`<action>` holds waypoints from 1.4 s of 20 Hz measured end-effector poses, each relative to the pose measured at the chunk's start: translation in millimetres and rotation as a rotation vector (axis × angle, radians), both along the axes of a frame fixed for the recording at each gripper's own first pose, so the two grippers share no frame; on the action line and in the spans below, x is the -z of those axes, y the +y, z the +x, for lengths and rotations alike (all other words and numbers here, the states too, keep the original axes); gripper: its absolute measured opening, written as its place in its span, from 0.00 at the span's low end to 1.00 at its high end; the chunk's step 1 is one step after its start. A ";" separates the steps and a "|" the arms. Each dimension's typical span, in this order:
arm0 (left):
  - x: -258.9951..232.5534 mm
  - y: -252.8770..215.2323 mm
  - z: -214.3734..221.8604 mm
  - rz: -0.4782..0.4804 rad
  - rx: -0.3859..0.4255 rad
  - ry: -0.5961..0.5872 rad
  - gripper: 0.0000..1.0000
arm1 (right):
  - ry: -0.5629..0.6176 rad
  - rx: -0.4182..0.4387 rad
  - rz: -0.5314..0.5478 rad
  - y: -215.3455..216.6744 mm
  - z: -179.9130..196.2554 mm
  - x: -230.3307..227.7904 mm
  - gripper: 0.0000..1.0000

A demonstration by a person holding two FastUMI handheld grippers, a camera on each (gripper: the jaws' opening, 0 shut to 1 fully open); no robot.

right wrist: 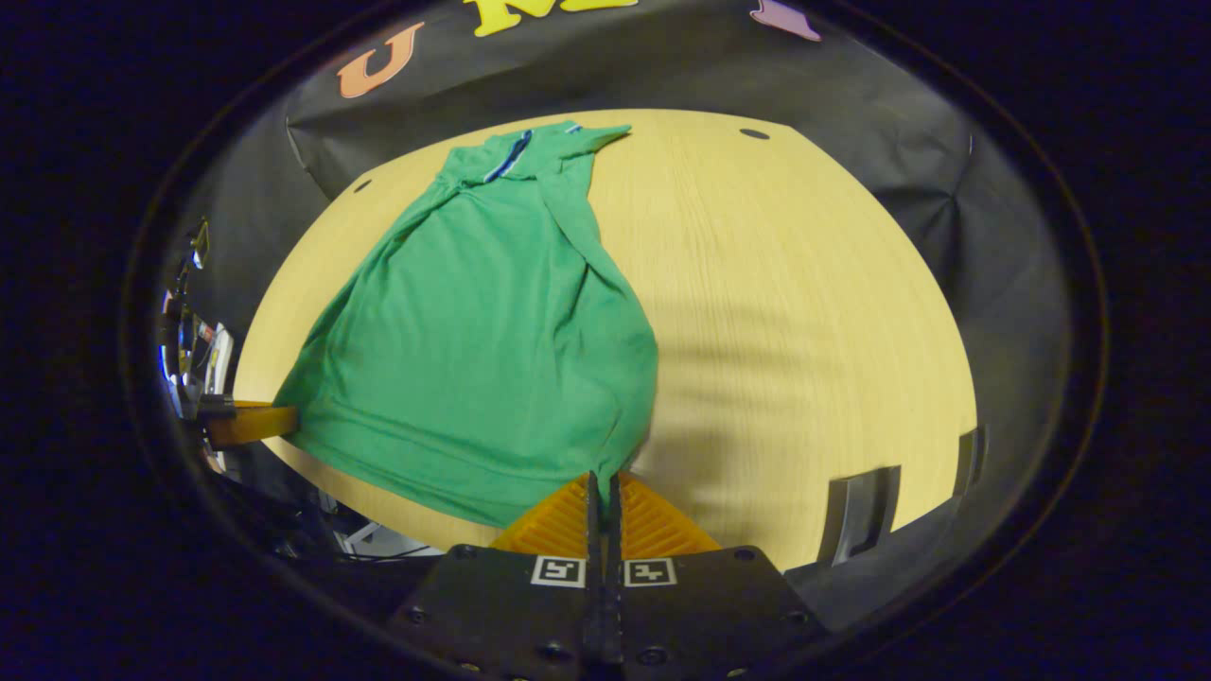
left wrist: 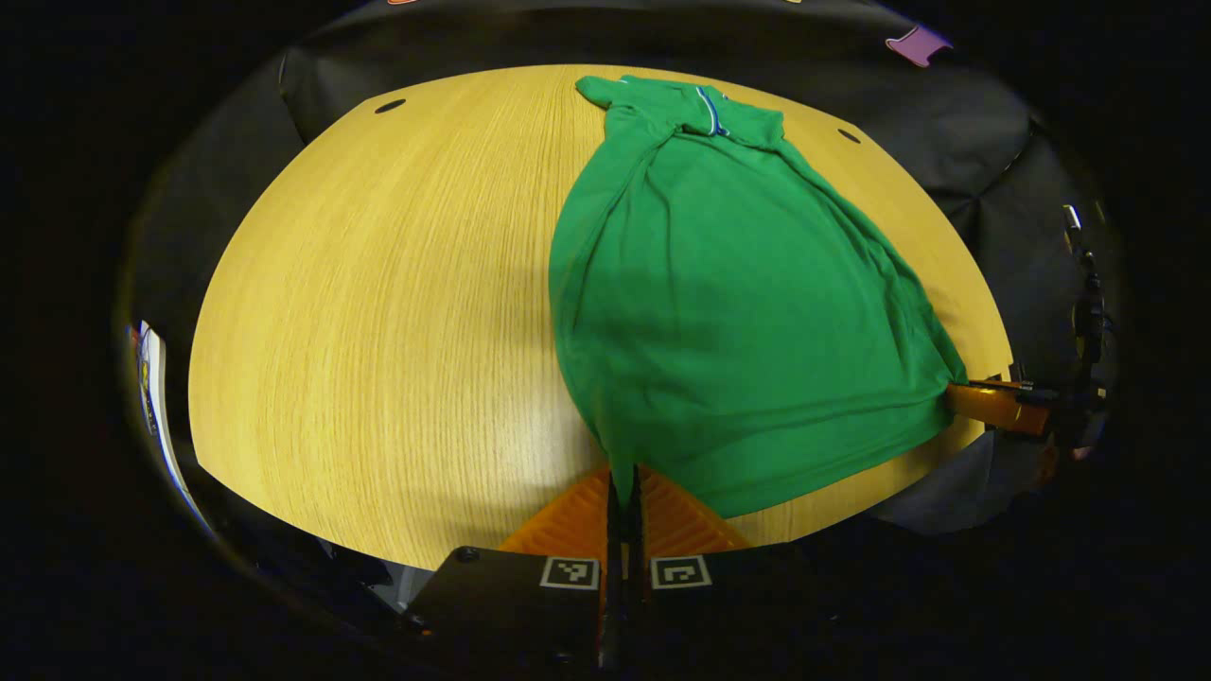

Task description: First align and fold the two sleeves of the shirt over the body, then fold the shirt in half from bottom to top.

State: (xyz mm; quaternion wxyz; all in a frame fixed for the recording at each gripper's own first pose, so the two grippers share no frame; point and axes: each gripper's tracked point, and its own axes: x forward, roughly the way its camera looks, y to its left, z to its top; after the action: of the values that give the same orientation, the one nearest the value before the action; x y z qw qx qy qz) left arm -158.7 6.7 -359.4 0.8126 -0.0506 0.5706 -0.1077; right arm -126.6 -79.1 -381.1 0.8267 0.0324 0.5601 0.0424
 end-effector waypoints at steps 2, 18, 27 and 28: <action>-4.9 -4.3 8.9 -0.028 0.000 -0.034 0.07 | -0.025 -0.005 0.006 1.2 8.5 -12.4 0.00; -93.3 -19.5 200.0 -0.125 0.007 -0.428 0.07 | -0.380 0.022 0.067 3.2 209.3 -148.9 0.00; -112.8 -23.2 322.6 -0.126 -0.003 -0.515 0.07 | -0.469 0.012 0.094 14.0 348.4 -173.4 0.00; -114.1 -23.9 335.6 -0.129 -0.014 -0.518 0.07 | -0.475 0.008 0.098 16.4 362.1 -174.4 0.00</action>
State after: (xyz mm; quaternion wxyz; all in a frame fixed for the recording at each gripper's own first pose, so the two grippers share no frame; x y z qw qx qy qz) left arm 177.0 -17.3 -245.2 0.9273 -0.0772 0.3352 -0.1475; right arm 235.5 -62.7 -206.7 0.9328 0.0639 0.3470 0.0726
